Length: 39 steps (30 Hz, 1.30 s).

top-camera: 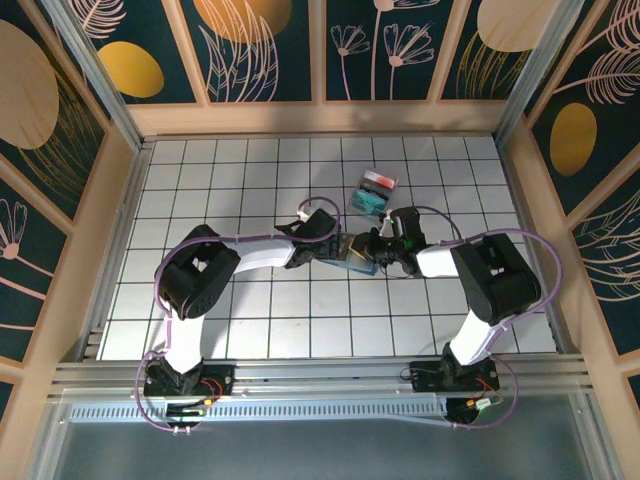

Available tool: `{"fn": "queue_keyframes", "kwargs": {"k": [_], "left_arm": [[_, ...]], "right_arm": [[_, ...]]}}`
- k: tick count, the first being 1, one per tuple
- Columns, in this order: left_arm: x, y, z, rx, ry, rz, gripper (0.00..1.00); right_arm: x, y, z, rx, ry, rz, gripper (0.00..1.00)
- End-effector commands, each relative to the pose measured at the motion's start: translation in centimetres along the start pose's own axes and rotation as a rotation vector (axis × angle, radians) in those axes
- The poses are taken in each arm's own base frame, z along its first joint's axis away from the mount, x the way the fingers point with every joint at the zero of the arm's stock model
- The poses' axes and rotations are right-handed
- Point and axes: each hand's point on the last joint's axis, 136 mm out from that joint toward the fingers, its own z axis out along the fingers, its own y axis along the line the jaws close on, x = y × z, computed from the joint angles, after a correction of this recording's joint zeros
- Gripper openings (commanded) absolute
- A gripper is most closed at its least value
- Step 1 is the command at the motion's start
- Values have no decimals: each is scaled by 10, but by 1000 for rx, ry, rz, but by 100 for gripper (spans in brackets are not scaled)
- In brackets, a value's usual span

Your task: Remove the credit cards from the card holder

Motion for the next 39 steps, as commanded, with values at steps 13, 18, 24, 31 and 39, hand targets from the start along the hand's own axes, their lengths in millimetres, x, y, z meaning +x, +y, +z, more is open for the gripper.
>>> {"fn": "queue_keyframes", "kwargs": {"k": [13, 18, 24, 31, 39], "left_arm": [[50, 34, 15, -134, 151, 36, 99], [52, 44, 16, -156, 154, 20, 99], [53, 43, 14, -145, 159, 13, 99], [54, 41, 15, -134, 165, 10, 99], [55, 40, 15, -129, 168, 6, 99]], "right_arm": [[-1, -14, -10, 138, -12, -58, 0], [-6, -19, -19, 182, -30, -74, 0], [-3, -7, -19, 107, -17, -60, 8], [6, 0, -10, 13, -9, -18, 21], [11, 4, 2, -19, 19, -11, 22]]}}
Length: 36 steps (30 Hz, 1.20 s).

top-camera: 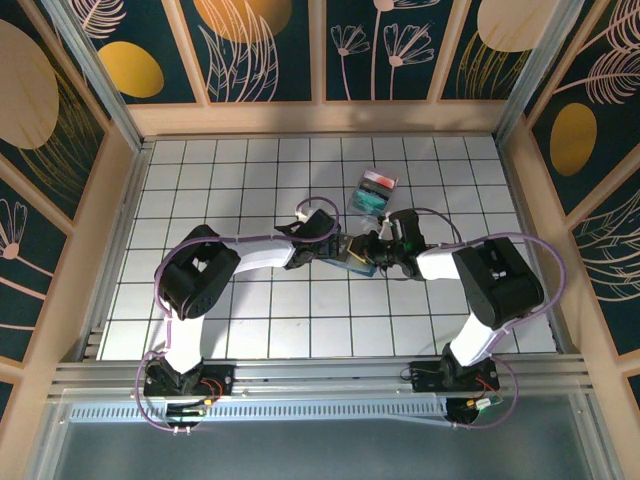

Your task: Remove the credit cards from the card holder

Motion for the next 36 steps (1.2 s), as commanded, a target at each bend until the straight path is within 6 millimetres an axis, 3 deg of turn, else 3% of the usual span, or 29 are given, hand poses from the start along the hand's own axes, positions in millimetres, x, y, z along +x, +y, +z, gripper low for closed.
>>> {"fn": "queue_keyframes", "kwargs": {"k": [1, 12, 20, 25, 36], "left_arm": [[53, 38, 14, -119, 167, 56, 99], [53, 37, 14, -117, 169, 56, 99], [56, 37, 14, -112, 179, 55, 99], [56, 37, 14, -110, 181, 52, 99], [57, 41, 15, -128, 178, 48, 99]], "right_arm": [[1, 6, 5, -34, 9, -2, 22], [6, -9, 4, 67, 6, 14, 23], [6, -1, 12, 9, 4, 18, 22], [3, 9, 12, -35, 0, 11, 15], [-2, 2, 0, -3, -30, 10, 2]]}}
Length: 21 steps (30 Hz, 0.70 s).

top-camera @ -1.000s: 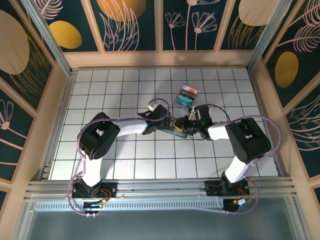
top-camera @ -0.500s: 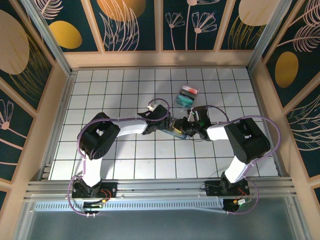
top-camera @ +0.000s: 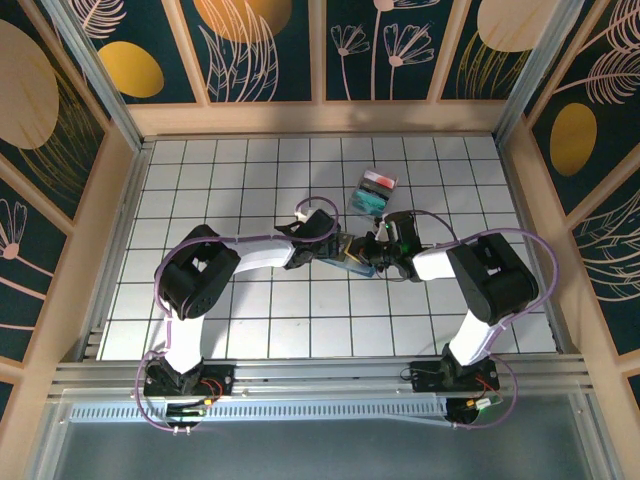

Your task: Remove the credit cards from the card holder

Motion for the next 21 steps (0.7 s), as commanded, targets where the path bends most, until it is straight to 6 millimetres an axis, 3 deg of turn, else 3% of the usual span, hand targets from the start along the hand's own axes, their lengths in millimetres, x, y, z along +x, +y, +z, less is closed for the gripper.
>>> {"fn": "queue_keyframes", "kwargs": {"k": [1, 14, 21], "left_arm": [[57, 43, 15, -134, 177, 56, 99], [71, 58, 12, -171, 197, 28, 99], [78, 68, 0, -172, 197, -30, 99]], "right_arm": [[-5, 1, -9, 6, -30, -21, 2], [-6, -16, -23, 88, -18, -38, 4], [-7, -22, -29, 126, -9, -66, 4]]}}
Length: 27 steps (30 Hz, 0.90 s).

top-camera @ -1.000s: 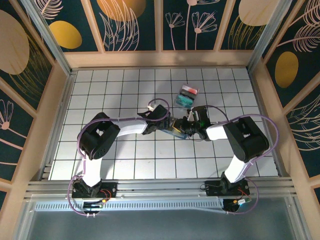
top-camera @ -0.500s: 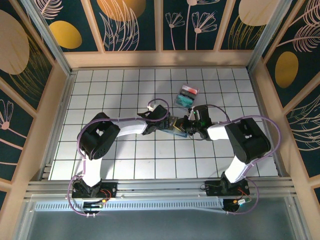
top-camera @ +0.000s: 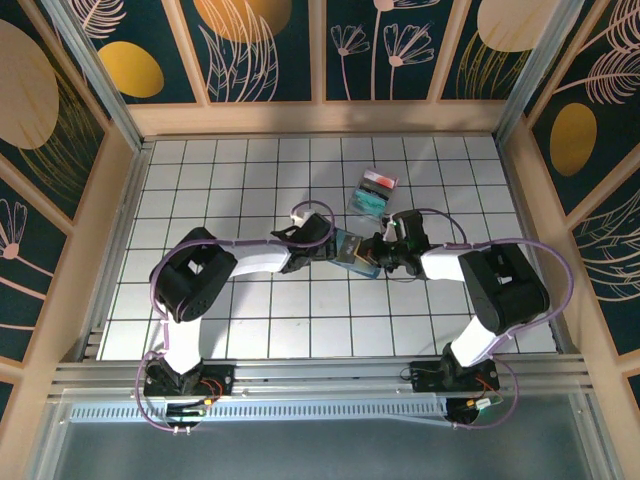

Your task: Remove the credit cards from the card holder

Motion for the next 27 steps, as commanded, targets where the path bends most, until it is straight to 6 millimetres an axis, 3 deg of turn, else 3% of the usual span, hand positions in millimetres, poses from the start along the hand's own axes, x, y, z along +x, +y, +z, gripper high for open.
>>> {"fn": "queue_keyframes", "kwargs": {"k": [1, 3, 8, 12, 17, 19, 22, 27], "left_arm": [[70, 62, -2, -187, 221, 5, 99], [74, 65, -7, -186, 224, -1, 99], [65, 51, -21, -148, 182, -10, 99], [40, 39, -36, -96, 88, -46, 99], [-7, 10, -56, 37, -81, -42, 99], [-21, 3, -57, 34, -128, -4, 99], [-38, -14, -42, 22, -164, 98, 99], [-50, -33, -23, 4, -186, 263, 99]], "right_arm": [[-3, -7, -7, 47, -6, -32, 4], [-2, -6, -5, 36, 15, -51, 4], [-2, -1, 4, 10, 75, -111, 4], [-5, -3, 8, 19, 113, -164, 3], [-9, -8, 12, 63, 165, -231, 3], [-13, -9, 12, 68, 170, -239, 3], [-19, -8, 11, 62, 166, -238, 3], [-21, -5, 10, 51, 160, -231, 3]]}}
